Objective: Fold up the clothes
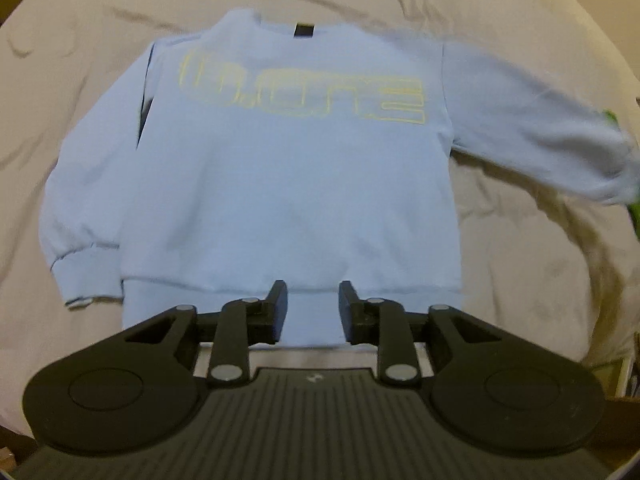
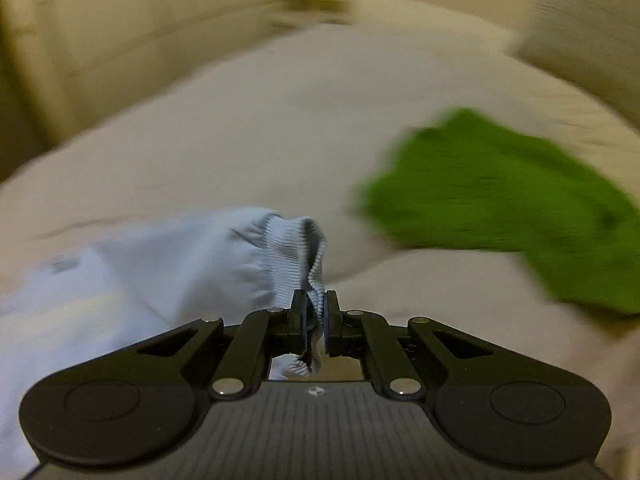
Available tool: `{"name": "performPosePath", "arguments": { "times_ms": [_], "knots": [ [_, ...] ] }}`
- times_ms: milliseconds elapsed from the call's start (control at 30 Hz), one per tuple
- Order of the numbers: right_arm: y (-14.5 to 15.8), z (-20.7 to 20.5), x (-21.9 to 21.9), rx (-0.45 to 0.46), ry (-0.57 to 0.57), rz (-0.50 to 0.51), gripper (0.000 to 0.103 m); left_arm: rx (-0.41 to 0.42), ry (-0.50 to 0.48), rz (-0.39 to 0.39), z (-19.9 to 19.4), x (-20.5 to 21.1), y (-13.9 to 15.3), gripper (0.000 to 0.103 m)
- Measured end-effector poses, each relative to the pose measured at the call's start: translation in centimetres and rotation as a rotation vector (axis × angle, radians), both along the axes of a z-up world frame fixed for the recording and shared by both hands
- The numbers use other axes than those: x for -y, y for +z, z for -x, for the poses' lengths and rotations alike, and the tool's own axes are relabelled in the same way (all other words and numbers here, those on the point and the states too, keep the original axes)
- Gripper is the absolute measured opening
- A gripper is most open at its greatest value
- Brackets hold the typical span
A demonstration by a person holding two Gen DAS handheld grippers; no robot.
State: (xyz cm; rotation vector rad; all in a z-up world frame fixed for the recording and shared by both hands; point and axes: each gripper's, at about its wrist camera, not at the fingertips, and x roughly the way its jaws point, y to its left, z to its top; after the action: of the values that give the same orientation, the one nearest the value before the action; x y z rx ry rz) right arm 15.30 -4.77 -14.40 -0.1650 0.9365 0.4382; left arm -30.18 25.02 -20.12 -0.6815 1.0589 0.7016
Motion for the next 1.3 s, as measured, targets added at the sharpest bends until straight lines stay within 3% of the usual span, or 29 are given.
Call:
{"name": "performPosePath", "arguments": {
  "times_ms": [67,233,400,500,633,800,1000,1067,1167,1233,1267,1300],
  "knots": [
    [-1.9,-2.9,1.0,-0.038,-0.094,0.083,0.028,-0.006,0.015,-0.005,-0.4,-0.1,0.1,0.025],
    [-5.6,-3.6,1.6,-0.108,-0.201,0.104,0.073,-0.029,0.134,0.019,1.6,-1.1,-0.7,0.027],
    [-9.4,2.8,-3.7,-0.314,0.011,0.084,0.076,-0.077,0.281,0.029,6.5,-2.4,-1.5,0.027],
    [-10.8,8.3,-8.7,-0.436,0.211,0.058,0.076,-0.134,0.288,-0.014,8.8,-3.1,-2.1,0.027],
    [-10.6,16.2,-15.6,-0.526,0.455,0.043,0.076,-0.212,0.293,-0.074,11.9,-4.1,-2.9,0.031],
    [-9.9,23.8,-21.6,-0.541,0.612,0.053,0.081,-0.361,0.068,-0.220,12.9,-5.1,-5.7,0.043],
    [-11.2,27.7,-24.6,-0.623,0.475,0.106,0.085,-0.465,-0.351,-0.419,12.3,-4.7,-10.3,0.055],
    [-12.0,28.8,-25.3,-0.658,0.421,0.090,0.086,-0.468,-0.475,-0.475,12.2,-4.3,-11.5,0.068],
    [-12.4,30.3,-25.9,-0.695,0.357,0.076,0.087,-0.461,-0.633,-0.523,12.5,-3.9,-13.4,0.068],
    [-12.3,31.3,-25.8,-0.698,0.330,0.088,0.089,-0.470,-0.688,-0.544,12.7,-4.2,-14.6,0.058],
    [-12.3,31.7,-25.8,-0.700,0.317,0.093,0.089,-0.472,-0.695,-0.546,12.8,-4.6,-15.0,0.035],
    [-12.4,32.1,-25.7,-0.700,0.301,0.102,0.089,-0.464,-0.686,-0.532,12.9,-5.3,-15.1,0.023]
  ]
}}
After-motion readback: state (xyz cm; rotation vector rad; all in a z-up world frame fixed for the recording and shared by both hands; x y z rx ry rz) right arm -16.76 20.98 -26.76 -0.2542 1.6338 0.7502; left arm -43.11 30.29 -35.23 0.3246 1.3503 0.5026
